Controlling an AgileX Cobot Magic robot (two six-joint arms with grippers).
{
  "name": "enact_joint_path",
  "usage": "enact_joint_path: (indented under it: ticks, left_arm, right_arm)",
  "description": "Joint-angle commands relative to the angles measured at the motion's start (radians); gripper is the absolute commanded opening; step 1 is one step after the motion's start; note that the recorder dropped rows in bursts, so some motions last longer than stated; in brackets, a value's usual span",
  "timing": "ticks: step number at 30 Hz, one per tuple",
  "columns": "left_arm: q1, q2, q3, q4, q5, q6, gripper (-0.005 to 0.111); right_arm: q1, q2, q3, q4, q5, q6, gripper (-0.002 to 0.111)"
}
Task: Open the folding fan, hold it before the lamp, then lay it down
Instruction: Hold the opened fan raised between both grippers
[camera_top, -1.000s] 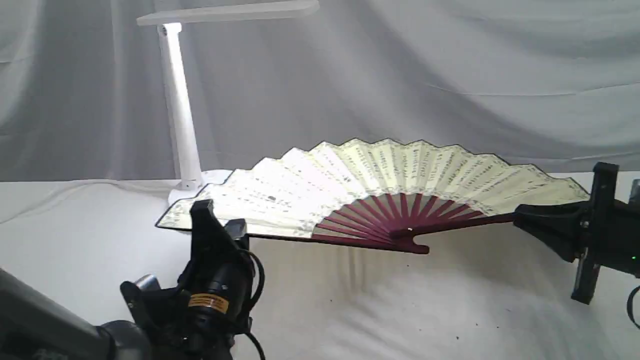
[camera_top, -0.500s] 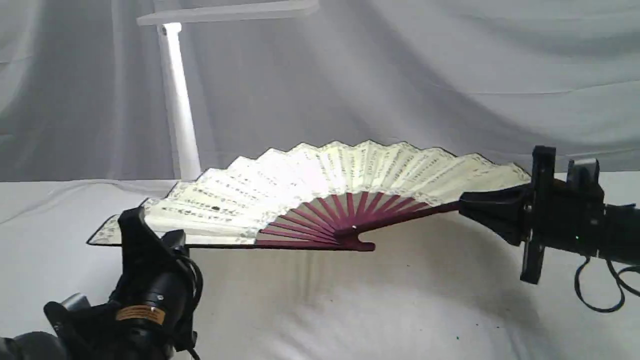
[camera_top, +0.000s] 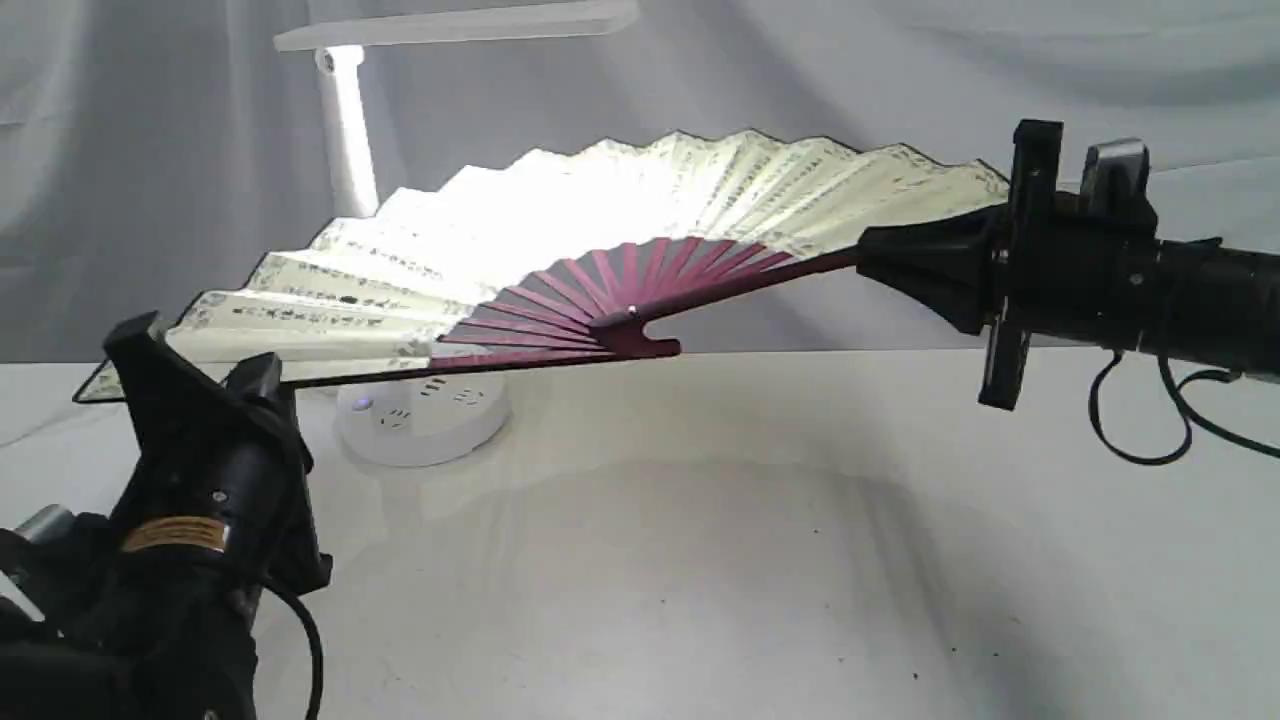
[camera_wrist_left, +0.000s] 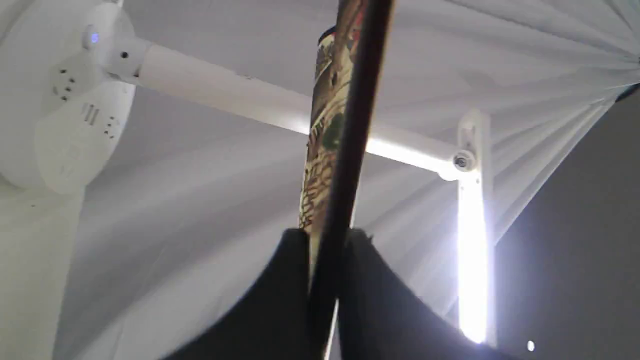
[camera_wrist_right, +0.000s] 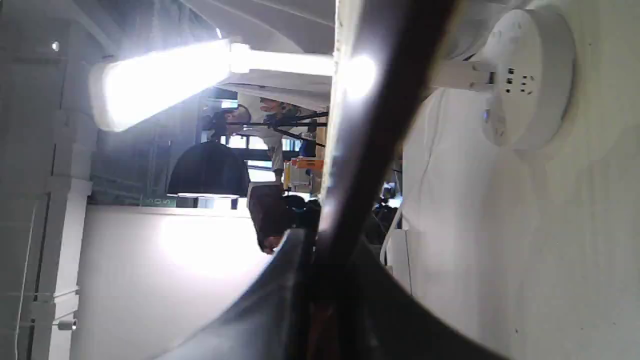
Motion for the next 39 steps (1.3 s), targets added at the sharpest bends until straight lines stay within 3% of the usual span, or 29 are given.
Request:
enact_joint_path:
  ticks: [1, 39]
  left_arm:
    - [0.019, -0.056, 0.003, -0.056, -0.069, -0.043, 0.0]
    - [0.019, -0.145, -0.028, -0.02, -0.069, -0.053, 0.0]
  right_arm:
    - [-0.005, -0.017, -0.036, -0.028, -0.039, 0.01, 0.0]
    - [-0.005, -0.096, -0.072, -0.028, -0.017, 0.038, 0.0]
